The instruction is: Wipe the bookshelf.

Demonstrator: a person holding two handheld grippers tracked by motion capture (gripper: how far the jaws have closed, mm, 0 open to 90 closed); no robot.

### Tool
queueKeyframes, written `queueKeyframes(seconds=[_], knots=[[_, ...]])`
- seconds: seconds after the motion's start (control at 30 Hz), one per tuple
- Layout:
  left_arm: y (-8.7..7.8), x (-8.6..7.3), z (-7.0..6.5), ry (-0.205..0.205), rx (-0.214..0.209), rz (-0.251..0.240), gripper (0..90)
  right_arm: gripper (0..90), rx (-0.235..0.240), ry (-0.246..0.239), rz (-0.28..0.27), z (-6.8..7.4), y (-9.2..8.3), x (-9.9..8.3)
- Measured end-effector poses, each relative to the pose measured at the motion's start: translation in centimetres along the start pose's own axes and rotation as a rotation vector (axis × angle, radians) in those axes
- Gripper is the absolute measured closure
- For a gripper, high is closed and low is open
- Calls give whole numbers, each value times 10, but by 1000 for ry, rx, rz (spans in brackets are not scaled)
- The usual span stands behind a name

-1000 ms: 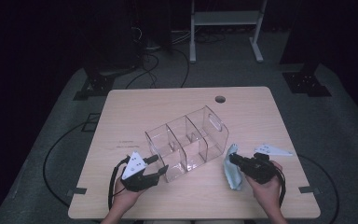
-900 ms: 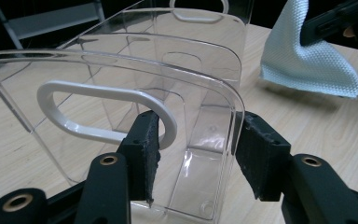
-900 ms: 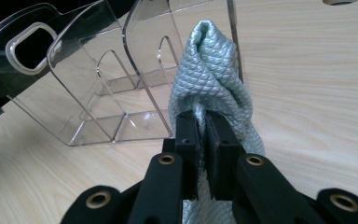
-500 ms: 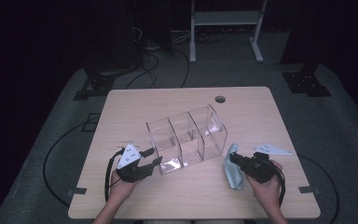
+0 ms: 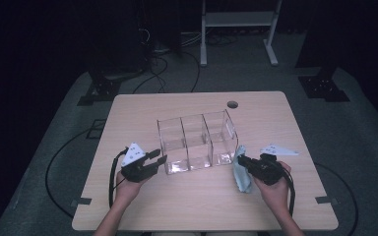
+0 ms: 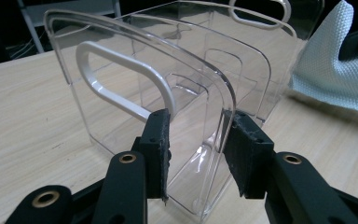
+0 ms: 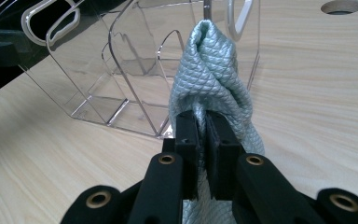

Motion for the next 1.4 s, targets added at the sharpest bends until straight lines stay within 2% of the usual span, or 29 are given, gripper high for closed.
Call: queueKeyframes(seconds=[0.3, 0.57, 0.77, 1.03, 1.4], knots=[[7, 1, 16, -52, 21, -27, 614, 837, -7, 14, 4, -3, 9, 13], [11, 1, 28, -92, 42, -49, 618, 837, -4, 6, 17, -1, 16, 17], [15, 6, 33, -84, 60, -37, 624, 837, 6, 10, 23, 0, 22, 18], [16, 6, 37, -96, 70, -27, 607, 837, 12, 9, 25, 0, 24, 18], [11, -1, 37, -87, 56, -23, 537, 837, 12, 26, 9, -9, 14, 17]])
Point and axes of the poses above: each handheld gripper's, and its own axes: y roughly forward along the jaws, x roughly out of its top, z roughly to its left, the point moved 6 cm from there along y, roughly forward along the jaws, and after that the axes turned 6 degrees about z, right-handed, at the moved point
